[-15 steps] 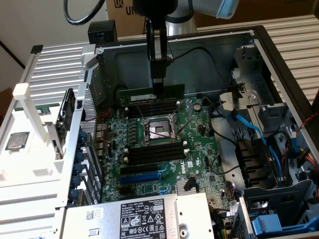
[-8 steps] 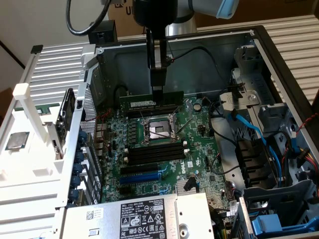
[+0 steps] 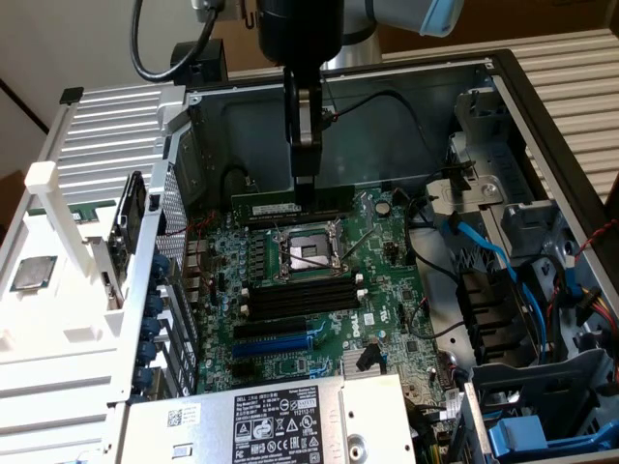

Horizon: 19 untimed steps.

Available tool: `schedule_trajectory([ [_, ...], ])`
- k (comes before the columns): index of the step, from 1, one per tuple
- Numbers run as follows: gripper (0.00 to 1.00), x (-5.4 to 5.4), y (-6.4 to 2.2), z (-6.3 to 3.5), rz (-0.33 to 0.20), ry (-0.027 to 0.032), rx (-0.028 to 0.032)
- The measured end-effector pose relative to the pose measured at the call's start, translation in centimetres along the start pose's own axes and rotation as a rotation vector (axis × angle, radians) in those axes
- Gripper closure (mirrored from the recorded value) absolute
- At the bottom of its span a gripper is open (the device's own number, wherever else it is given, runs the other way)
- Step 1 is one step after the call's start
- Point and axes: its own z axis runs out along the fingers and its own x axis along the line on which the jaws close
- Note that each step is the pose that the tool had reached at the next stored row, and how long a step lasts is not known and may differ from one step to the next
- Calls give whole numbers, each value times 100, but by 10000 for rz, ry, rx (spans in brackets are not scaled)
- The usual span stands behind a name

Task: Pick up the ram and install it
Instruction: 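Insert the ram into the slot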

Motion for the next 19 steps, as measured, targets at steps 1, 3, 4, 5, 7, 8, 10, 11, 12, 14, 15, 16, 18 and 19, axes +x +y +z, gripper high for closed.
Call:
schedule_trajectory([
  [1, 87, -4, 0, 7, -1, 15, -1],
  [3, 87, -45, 6, 29, -1, 32, 0],
  [4, 87, -77, 15, 43, 0, 37, 1],
  [5, 87, -104, 23, 57, 0, 42, 0],
  [7, 87, -117, 24, 94, 0, 48, 1],
  [8, 87, -120, 19, 122, 0, 49, 4],
  [10, 87, -122, 12, 152, 2, 50, 8],
  [11, 87, -124, 9, 171, 2, 50, 11],
  [12, 87, -126, 5, 189, 1, 49, 13],
  [14, 87, -128, 1, 226, 3, 49, 15],
  [15, 87, -129, -1, 244, 4, 50, 14],
  [16, 87, -128, -3, 261, 2, 51, 14],
  [18, 87, -122, -8, 298, 2, 50, 14],
  [19, 87, -117, -12, 318, 2, 49, 15],
])
